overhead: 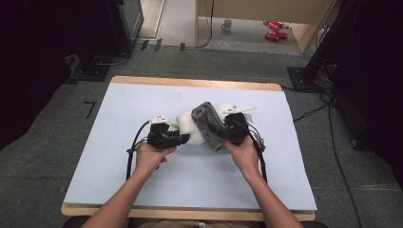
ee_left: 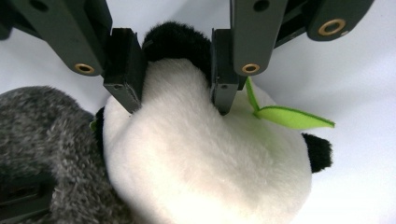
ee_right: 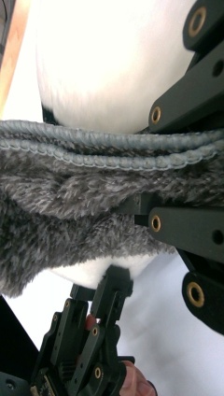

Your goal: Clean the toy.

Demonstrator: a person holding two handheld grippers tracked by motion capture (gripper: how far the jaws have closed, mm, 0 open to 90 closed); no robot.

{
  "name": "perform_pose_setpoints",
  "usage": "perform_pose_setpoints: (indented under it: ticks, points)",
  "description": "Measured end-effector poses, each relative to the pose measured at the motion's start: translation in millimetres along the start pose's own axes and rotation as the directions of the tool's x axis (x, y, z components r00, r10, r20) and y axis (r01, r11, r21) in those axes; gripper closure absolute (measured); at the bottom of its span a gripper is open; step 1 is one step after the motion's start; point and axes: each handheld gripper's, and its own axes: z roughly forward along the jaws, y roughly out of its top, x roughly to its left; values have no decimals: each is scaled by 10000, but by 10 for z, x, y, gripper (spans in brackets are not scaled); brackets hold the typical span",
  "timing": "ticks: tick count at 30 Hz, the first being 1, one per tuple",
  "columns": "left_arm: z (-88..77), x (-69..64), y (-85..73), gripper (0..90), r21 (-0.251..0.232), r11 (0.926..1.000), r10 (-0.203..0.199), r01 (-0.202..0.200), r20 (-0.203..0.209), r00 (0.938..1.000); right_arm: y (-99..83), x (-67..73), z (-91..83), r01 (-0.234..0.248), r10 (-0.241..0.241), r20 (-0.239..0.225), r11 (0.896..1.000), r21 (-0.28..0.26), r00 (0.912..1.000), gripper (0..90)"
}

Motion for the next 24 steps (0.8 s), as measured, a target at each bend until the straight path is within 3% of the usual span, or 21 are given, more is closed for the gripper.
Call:
perform_pose_setpoints:
  ticks: [6, 9, 13, 16, 20, 24]
  points:
    - [27, 19, 64, 617, 58, 9997, 230, -230, -42, 9997, -24, -181, -186, -522, 539, 389, 9977, -438, 9978, 788]
    - [37, 30, 86, 617, 95, 9998, 173, -173, 5, 9999, -47, -303, -295, -715, 771, 851, 9952, -672, 9934, 786]
    - [52, 47, 108, 618, 189, 9997, 158, -159, 31, 9999, -122, -503, -436, -1067, 1197, 1597, 9904, -876, 9799, 784]
    - [66, 56, 115, 622, 251, 9995, 202, -202, 1, 9998, -224, -633, -463, -1540, 1674, 1788, 9843, -865, 9695, 783]
    - [71, 55, 127, 623, 282, 9994, 211, -210, -27, 9998, -278, -681, -466, -1696, 1819, 2040, 9826, -761, 9619, 783]
    - [60, 94, 135, 622, 260, 9996, -95, 95, -6, 10000, -213, -622, -564, -1551, 1740, 1820, 9813, -1137, 9678, 784]
